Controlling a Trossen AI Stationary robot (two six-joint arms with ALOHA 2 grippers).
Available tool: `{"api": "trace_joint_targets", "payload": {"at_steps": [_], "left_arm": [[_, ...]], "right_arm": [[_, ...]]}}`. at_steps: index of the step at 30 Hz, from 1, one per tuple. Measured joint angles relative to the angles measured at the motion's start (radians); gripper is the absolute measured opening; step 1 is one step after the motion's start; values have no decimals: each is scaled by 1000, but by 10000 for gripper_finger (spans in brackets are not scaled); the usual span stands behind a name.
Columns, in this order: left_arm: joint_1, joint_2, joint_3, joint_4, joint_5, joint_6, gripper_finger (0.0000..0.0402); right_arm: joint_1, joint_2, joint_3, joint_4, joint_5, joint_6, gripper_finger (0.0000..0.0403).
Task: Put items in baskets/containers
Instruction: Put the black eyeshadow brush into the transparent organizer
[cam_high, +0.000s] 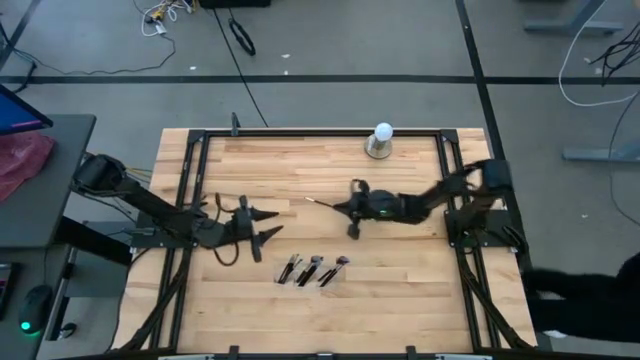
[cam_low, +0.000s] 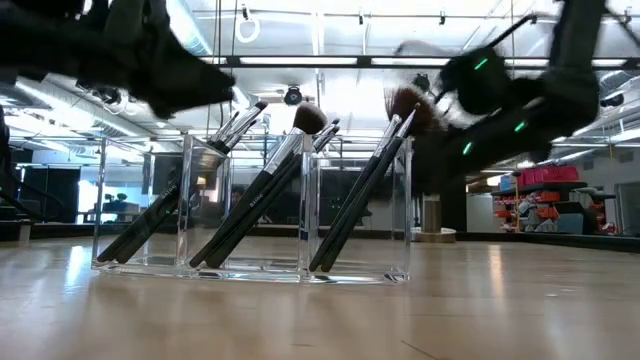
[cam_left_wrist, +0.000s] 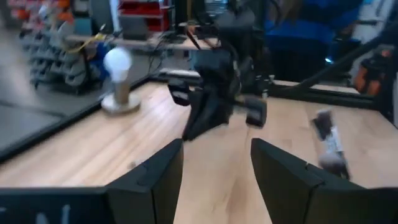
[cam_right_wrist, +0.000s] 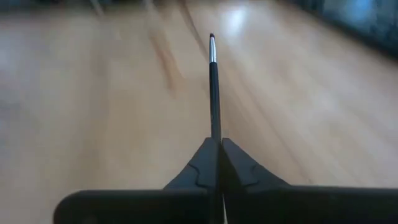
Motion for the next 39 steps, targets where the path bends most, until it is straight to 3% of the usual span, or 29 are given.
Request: {"api": "trace_joint_targets", "payload": {"at_steps": [6,11,17,21,26,29,33,39], "left_arm": [[8,149,162,0,23,169,195],[70,279,277,3,34,177,195],[130,356,380,28,259,267,195],[133,377,425,110,317,353,195],[133,388,462,179,468,425,195],[132,389,481,178,478,428,191],[133,390,491,197,476,428,164],[133,391,492,220,475,424,85]], "right_arm": [[107,-214,-125,235,-3,-11,2],[202,-264,-131,365,-61,-86,2],[279,-266,-129,433,-75,-145,2],[300,-266,-128,455,-79,-172,2],[306,-266,-127,464,-82,-187,2],[306,-266,-127,464,-82,-187,2],[306,-266,-126,463,-82,-188,2],[306,-266,-126,457,-82,-187,5]]}}
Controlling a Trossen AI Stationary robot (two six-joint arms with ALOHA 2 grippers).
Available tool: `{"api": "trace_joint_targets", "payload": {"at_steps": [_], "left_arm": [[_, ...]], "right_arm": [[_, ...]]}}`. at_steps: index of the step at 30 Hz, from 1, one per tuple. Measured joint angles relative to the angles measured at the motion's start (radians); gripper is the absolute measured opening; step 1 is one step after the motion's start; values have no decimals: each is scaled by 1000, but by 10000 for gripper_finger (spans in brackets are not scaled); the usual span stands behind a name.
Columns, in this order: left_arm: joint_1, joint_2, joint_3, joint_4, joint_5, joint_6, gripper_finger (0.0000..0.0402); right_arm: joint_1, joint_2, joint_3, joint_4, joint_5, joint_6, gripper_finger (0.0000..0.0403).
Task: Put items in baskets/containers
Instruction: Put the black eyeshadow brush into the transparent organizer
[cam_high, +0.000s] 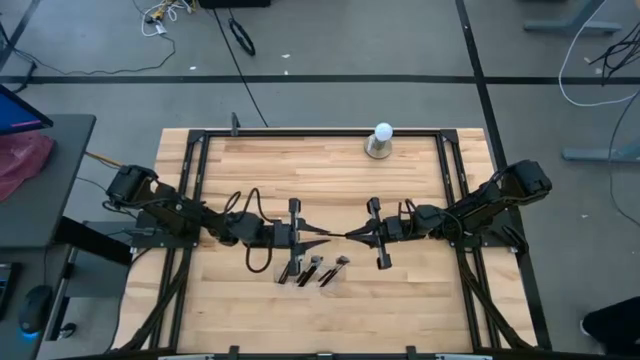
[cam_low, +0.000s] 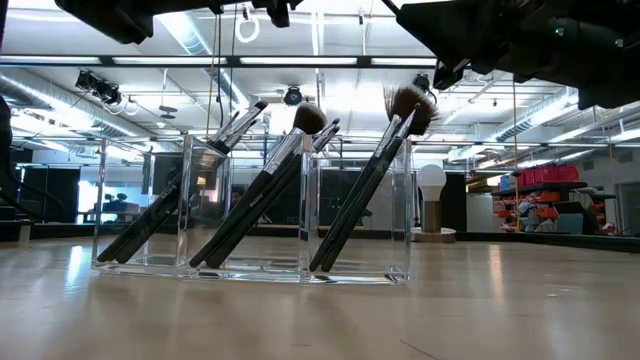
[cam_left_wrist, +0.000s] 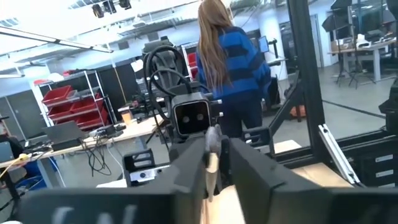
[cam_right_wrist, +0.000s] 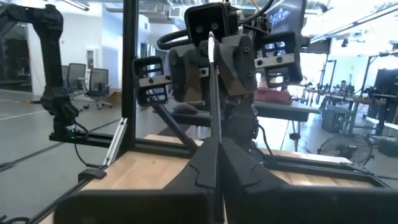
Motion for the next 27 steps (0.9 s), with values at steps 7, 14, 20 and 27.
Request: {"api": "trace_joint_targets", "payload": {"at_steps": [7,14,20,27], "left_arm": [[-7,0,0,-15,0,-9,18],[-31,-26,143,-376,-34,-139,19],[-39,4,448,-1068,-32,-352,25],[-50,37,521,-1240,59,-437,25]], "right_arm": [[0,-2,2,-41,0,9,18],[2,-93,2,-265,59,54,94],[5,-297,1,-622,53,144,152],[56,-423,1,-803,70,186,166]]}}
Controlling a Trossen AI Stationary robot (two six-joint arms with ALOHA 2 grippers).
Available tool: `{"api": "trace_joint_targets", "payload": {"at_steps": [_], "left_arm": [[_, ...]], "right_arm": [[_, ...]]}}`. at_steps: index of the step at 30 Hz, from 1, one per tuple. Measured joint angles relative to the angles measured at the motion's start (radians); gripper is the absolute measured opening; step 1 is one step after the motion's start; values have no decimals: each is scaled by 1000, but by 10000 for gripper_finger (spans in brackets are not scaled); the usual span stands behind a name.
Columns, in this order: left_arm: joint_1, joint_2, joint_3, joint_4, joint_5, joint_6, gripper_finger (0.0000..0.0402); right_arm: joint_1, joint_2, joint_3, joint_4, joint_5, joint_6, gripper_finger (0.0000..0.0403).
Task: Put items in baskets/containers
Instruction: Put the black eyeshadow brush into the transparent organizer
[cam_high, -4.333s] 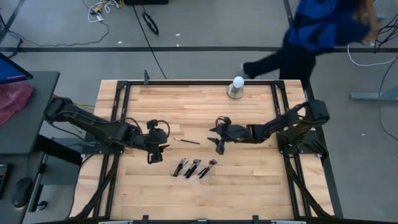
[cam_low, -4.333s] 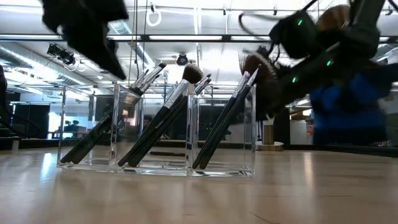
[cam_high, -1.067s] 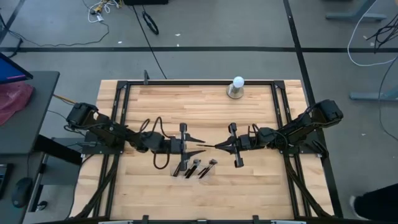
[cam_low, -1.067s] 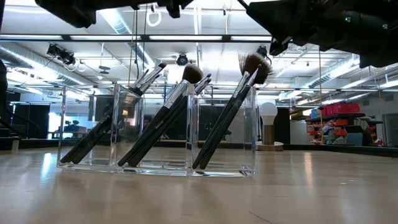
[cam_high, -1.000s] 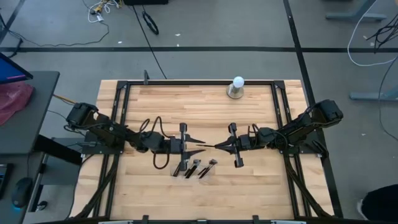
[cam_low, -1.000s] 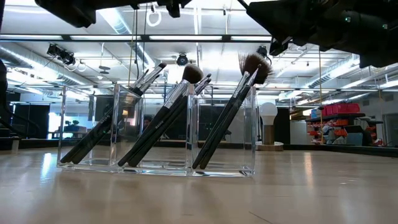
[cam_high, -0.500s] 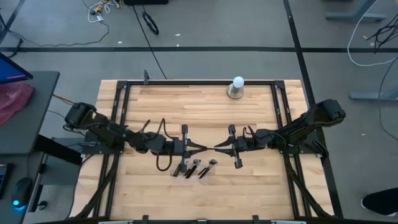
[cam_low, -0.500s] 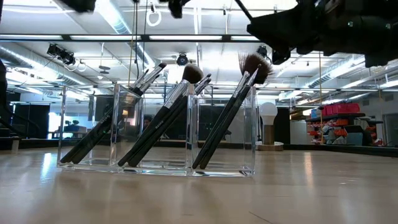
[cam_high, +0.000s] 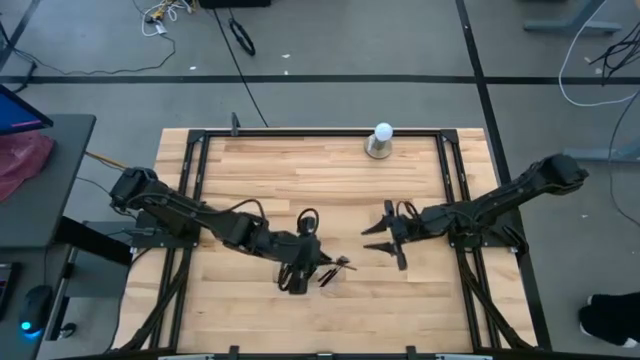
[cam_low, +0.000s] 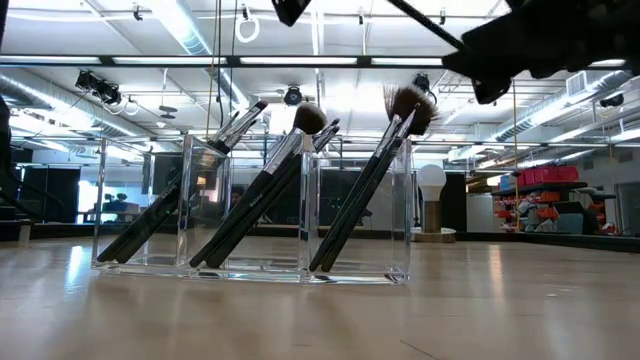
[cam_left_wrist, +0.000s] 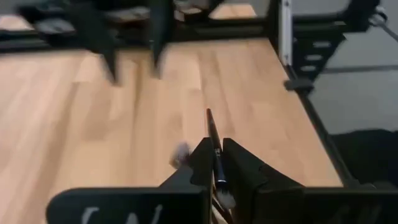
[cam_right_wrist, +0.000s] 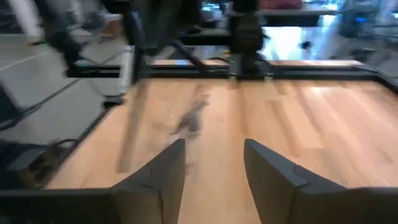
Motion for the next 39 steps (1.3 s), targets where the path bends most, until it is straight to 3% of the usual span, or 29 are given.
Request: {"api": "trace_joint_targets", "payload": {"at_steps": [6,11,15,19,26,33,39], "left_arm": [[-11,-3,20,-45,-22,7,27],[-15,-4,187,-393,-3,-17,24],[6,-2,302,-591,117,34,24],[52,3,309,-658,237,86,24],[99,108,309,-649,355,183,24],[104,193,308,-651,367,249,27],[102,236,308,-622,360,292,59]], "right_arm": [[35,-7,0,-40,-6,-4,167],[38,-7,0,-41,-9,0,167],[39,-7,0,-31,-9,-6,167],[39,-7,0,-12,-5,-12,167],[39,-7,0,-8,-4,-13,167],[39,-6,0,-8,-4,-15,167],[39,-6,0,-12,-4,-15,167]]}}
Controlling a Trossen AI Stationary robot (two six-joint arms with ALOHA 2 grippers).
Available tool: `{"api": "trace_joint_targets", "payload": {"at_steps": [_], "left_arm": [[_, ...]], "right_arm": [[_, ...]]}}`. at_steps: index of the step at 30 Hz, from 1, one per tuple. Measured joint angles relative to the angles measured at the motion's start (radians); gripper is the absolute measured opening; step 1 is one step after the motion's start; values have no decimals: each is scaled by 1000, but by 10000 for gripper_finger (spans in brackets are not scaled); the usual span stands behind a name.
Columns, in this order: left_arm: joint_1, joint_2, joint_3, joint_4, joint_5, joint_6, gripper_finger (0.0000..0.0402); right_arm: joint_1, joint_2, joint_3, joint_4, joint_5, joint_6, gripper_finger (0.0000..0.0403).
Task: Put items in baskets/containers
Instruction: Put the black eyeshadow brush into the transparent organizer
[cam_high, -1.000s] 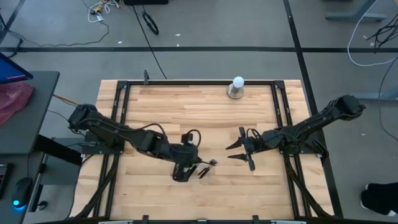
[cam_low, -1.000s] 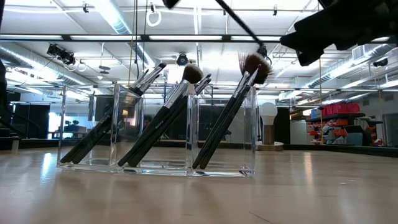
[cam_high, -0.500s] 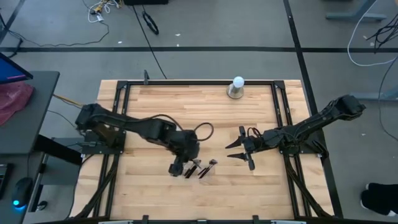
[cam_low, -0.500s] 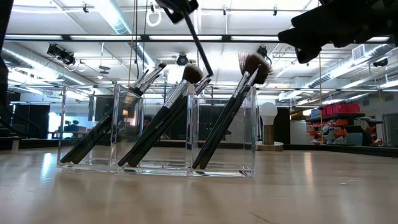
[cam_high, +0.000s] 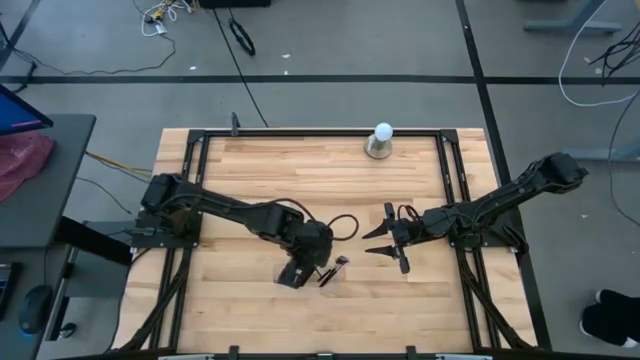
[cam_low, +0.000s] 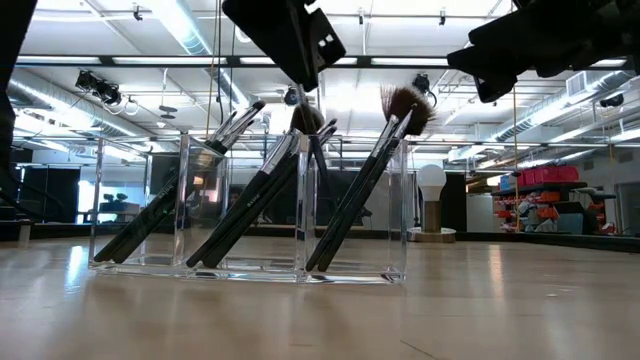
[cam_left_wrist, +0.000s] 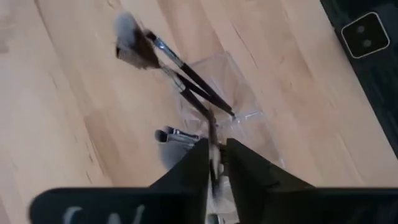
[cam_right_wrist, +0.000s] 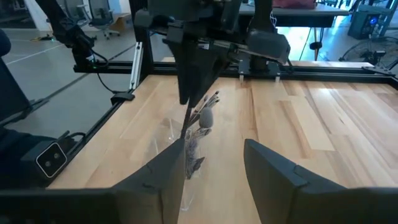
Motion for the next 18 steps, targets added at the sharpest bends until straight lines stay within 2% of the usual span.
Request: {"api": "trace_joint_targets", "payload": {"at_steps": [6,11,15,18], "left_arm": [[14,15,0,42,-4,10,120],[21,-4,1,56,-96,18,171],[-6,-19,31,-33,-179,33,186],[-50,-20,61,-112,-178,33,179]], "right_arm": [[0,0,0,-5,0,0,167],[0,0,0,-9,0,5,167],[0,0,0,-11,0,6,167],[0,0,0,-12,1,6,167]]}}
